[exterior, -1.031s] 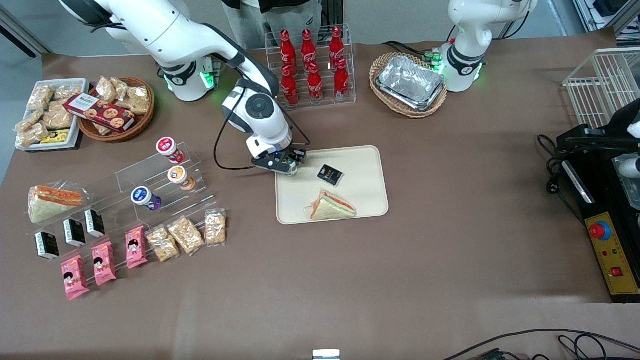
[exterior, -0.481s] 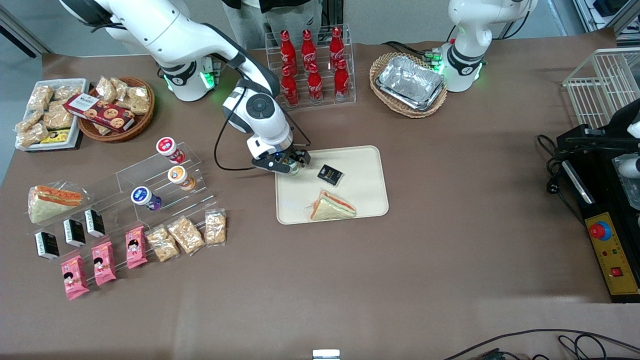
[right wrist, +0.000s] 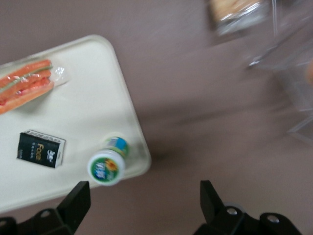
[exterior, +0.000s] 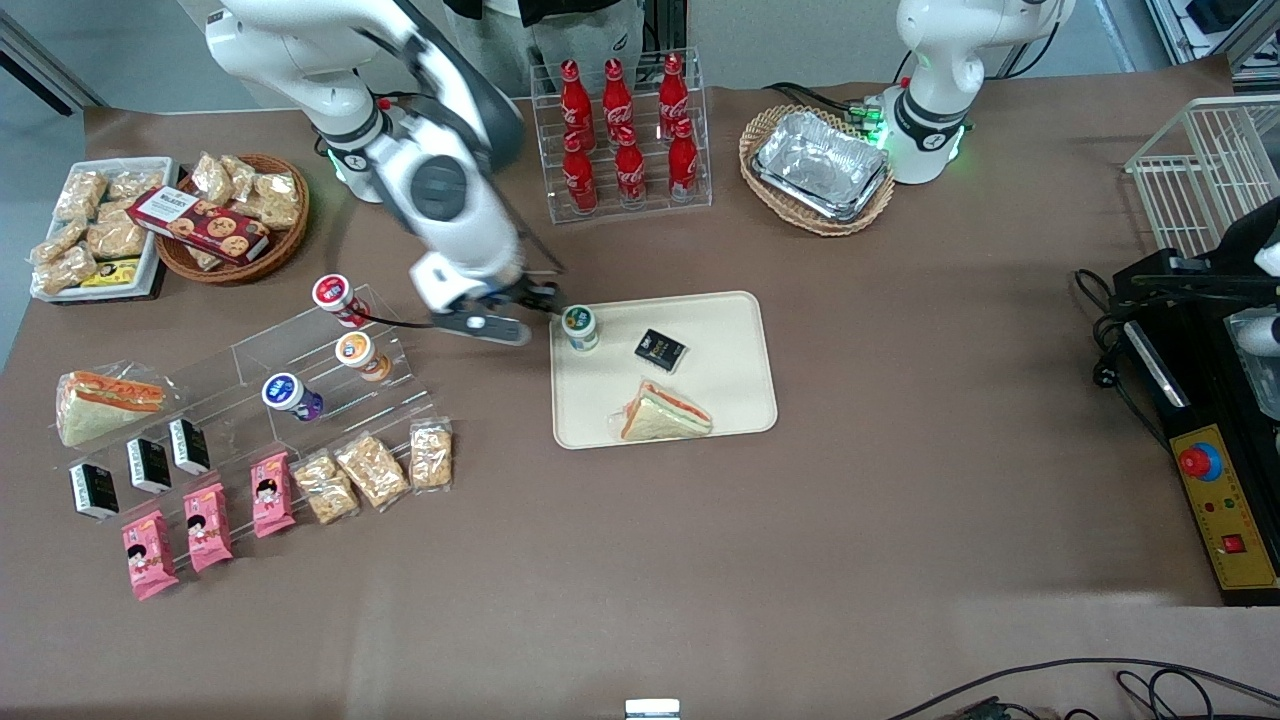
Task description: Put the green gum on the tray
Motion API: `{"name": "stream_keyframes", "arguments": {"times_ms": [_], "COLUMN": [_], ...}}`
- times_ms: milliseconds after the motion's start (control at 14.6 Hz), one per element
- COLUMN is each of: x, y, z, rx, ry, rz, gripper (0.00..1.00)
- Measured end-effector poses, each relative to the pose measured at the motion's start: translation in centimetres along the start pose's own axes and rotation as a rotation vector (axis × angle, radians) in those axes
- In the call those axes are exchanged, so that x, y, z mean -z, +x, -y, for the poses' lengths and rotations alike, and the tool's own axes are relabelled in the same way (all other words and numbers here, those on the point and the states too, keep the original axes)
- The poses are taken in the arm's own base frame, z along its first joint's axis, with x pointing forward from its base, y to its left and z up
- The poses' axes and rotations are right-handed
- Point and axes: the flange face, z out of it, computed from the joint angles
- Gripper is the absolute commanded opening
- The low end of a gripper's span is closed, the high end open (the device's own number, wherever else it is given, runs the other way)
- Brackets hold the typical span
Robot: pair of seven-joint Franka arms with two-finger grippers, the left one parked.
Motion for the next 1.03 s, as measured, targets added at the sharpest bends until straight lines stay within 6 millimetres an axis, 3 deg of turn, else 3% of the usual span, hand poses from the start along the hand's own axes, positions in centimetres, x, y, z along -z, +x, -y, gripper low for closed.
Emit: {"name": "stream_keyframes", "arguments": {"times_ms": [137,275,412,550,687,1031], "x": [6.7,12.0,16.3,19.0,20.7,22.7], "y": [3.4,7.2,10.4,12.5,13.6,15.5], "z": [-6.9,-15.4,-23.7,-29.8,-32.1,-33.3], "rx": [0.028,0.044,0.051,0.088,0.099,0.080], "ry": [-0.001,0.027,0.061,0.038,0.020,0.006], "rz": [0.034,0.058,0.048,-0.002,-0.041,-0.086], "gripper": [1.00,1.00,1.00,1.00,1.00,1.00]}}
